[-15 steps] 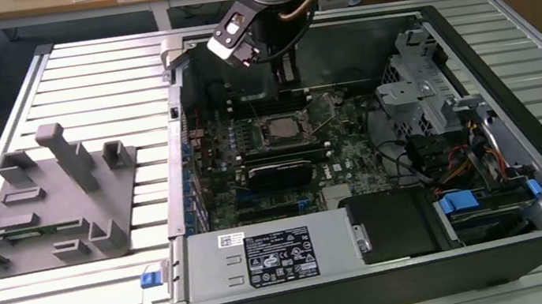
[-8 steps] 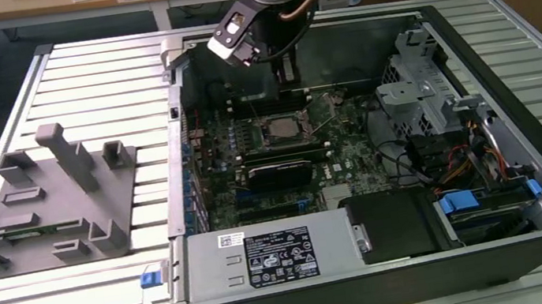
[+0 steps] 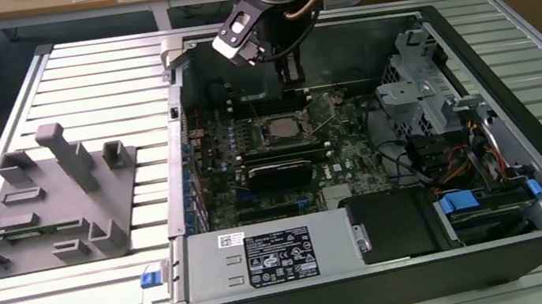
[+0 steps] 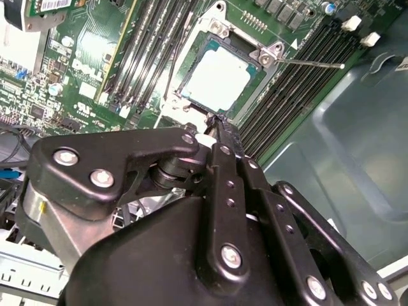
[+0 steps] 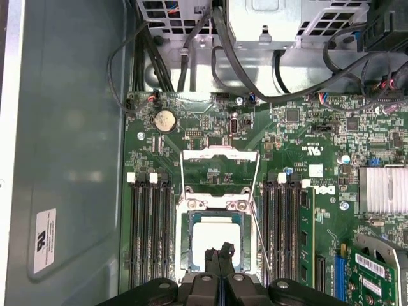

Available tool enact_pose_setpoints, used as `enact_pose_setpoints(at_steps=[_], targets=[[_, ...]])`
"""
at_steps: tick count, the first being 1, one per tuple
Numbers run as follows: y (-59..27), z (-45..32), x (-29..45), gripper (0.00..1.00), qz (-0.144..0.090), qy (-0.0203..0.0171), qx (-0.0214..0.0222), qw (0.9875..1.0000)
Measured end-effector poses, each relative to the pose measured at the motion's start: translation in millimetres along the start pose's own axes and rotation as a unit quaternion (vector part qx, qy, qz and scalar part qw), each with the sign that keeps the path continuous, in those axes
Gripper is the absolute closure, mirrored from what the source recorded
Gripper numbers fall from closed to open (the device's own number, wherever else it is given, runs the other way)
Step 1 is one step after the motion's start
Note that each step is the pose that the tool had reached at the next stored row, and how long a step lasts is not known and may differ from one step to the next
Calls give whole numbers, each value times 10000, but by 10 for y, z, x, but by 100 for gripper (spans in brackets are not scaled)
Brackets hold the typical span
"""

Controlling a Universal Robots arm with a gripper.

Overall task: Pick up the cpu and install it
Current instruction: 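Close the cpu cover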

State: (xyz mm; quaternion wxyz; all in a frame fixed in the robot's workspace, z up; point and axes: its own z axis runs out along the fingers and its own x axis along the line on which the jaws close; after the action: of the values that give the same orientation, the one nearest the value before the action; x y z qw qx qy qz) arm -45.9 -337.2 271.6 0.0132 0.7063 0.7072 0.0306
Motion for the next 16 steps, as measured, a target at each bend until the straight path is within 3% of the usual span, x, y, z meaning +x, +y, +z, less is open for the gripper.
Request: enact_pose_setpoints(at_steps=[16], targets=[[172, 11, 0, 89, 0, 0, 0, 10000]])
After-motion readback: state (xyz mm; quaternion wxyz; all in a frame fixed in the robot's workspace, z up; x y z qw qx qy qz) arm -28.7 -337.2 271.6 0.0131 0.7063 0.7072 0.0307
